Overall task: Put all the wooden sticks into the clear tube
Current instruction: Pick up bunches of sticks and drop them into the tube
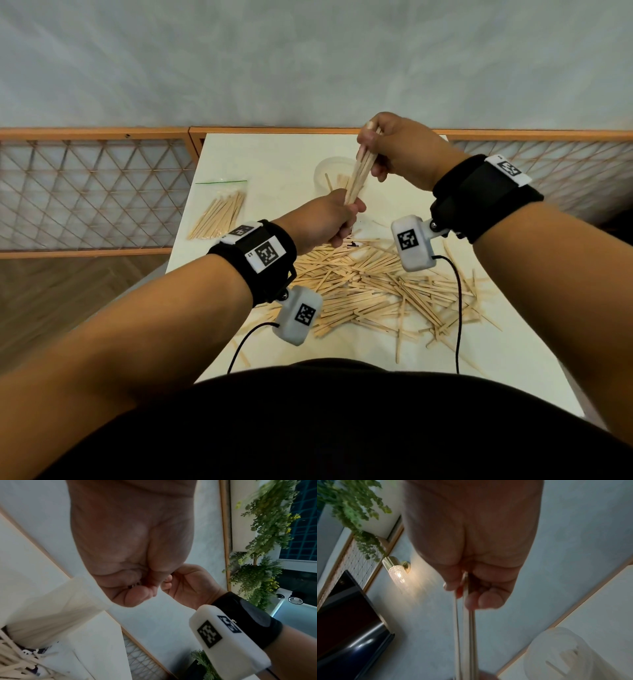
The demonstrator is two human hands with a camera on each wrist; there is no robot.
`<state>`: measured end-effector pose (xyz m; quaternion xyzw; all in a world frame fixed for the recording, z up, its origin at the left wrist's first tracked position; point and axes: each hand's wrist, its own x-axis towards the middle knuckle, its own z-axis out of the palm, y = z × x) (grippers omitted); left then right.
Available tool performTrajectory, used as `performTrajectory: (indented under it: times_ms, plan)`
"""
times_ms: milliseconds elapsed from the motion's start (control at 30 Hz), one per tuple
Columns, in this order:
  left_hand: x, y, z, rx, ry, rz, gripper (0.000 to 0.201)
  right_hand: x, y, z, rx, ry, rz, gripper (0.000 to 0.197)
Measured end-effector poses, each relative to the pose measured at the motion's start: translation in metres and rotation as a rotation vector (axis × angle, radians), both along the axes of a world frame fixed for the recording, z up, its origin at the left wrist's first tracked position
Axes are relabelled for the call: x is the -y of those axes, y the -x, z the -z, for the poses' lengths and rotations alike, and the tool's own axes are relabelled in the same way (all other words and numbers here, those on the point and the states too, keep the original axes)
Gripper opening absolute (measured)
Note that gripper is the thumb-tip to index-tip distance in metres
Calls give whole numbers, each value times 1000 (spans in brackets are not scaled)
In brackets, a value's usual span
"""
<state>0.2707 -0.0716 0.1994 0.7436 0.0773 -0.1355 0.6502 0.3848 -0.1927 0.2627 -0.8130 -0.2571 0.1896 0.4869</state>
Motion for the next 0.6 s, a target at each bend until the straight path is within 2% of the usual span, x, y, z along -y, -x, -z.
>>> performTrajectory:
  times_ms: [167, 267, 433, 600]
  plan:
    - [-2, -1, -1, -9, -76, 36, 15, 5, 2, -2, 4, 90, -65, 9]
    - [1, 0, -3, -26, -92, 60, 14, 2, 7, -2, -19, 50, -79, 3]
    - [-3, 0, -5, -29, -119, 74, 16, 3, 6, 0, -49, -5, -36, 12]
    - [-1, 1, -3, 36, 19, -63, 29, 2, 0, -1, -46, 25, -53, 19]
